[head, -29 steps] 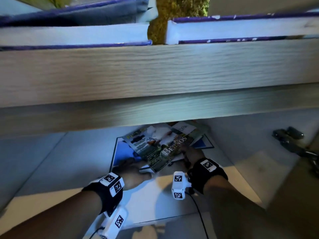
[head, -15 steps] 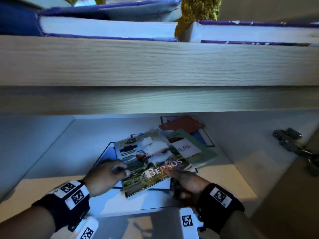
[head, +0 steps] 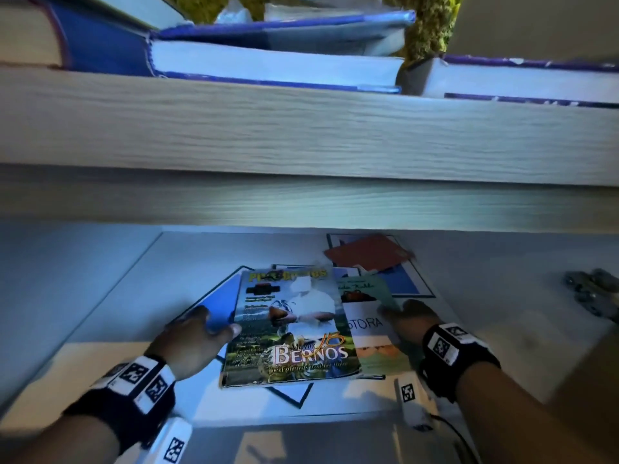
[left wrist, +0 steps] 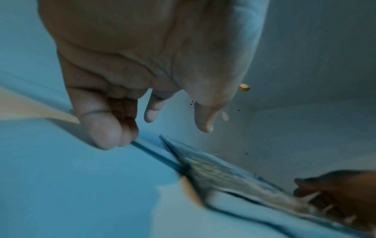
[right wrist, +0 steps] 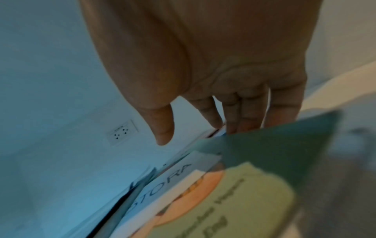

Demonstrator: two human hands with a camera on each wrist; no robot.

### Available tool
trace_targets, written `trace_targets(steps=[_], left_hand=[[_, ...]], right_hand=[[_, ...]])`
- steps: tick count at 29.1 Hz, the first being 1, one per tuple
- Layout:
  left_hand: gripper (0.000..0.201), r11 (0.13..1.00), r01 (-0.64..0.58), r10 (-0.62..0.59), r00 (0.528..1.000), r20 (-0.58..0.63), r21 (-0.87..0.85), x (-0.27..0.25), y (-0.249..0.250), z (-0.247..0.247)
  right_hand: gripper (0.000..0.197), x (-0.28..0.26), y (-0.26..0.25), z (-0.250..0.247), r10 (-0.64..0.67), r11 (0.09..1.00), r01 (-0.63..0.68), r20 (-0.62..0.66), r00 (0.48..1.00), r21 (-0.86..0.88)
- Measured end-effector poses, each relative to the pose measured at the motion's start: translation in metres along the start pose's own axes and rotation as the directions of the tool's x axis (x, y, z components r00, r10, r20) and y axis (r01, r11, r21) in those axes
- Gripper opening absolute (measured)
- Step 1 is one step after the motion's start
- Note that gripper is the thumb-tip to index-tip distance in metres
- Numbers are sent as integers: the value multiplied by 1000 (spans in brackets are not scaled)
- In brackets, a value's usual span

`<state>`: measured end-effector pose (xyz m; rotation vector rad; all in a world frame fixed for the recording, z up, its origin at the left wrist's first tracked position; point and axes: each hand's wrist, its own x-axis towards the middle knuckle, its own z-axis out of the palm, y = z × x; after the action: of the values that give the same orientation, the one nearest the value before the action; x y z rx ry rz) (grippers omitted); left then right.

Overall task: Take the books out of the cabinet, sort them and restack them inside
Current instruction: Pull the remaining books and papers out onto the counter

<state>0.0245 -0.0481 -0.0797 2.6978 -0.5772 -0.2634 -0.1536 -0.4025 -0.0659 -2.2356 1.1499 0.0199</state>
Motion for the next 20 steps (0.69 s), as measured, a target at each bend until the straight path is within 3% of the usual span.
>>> trace_targets(steps=[3, 6, 7, 8, 10, 11, 12, 13, 14, 15, 17, 20], left_hand=[[81, 968, 46, -52, 999, -16, -246, 24, 17, 4], [54, 921, 61, -90, 994, -59, -386, 37, 34, 7], [54, 913, 72, -112, 991, -76, -402, 43, 32, 10], [61, 893, 116, -163, 984, -73, -435, 52, 26, 15], [91, 831, 185, -252, 966, -58, -524, 85, 1, 33], [95, 773, 203, -275, 961, -29, -601, 97, -6, 39], [85, 683, 198, -280, 960, -1, -703, 96, -3, 35], [61, 592, 181, -285, 959, 7, -786, 84, 12, 26], [38, 535, 189, -293, 956, 29, -823, 76, 21, 19], [28, 485, 225, -307, 949, 77, -845, 76, 26, 21], [24, 382, 286, -356, 923, 146, -878, 75, 32, 22], [29, 355, 330, -372, 908, 192, -875, 72, 26, 21]], right_hand=[[66, 9, -12, 27, 6, 993, -8, 17, 1000, 118], [53, 11, -26, 42, -9, 927, -18, 71, 997, 375], [49, 9, -32, 47, -34, 905, -4, 81, 996, 426], [50, 11, -36, 51, -52, 903, 11, 84, 995, 430], [72, 16, -41, 59, -83, 900, 47, 64, 995, 433], [76, 16, -44, 60, -81, 882, 45, 57, 995, 470], [71, 16, -49, 60, -85, 854, 42, 60, 995, 519], [66, 16, -52, 59, -99, 828, 42, 72, 992, 559], [65, 19, -54, 59, -87, 822, 30, 74, 993, 569], [66, 16, -56, 56, -80, 819, 22, 76, 994, 573], [65, 15, -59, 56, -94, 787, 20, 88, 992, 616], [28, 1, -65, 61, -122, 762, -5, 152, 981, 647]])
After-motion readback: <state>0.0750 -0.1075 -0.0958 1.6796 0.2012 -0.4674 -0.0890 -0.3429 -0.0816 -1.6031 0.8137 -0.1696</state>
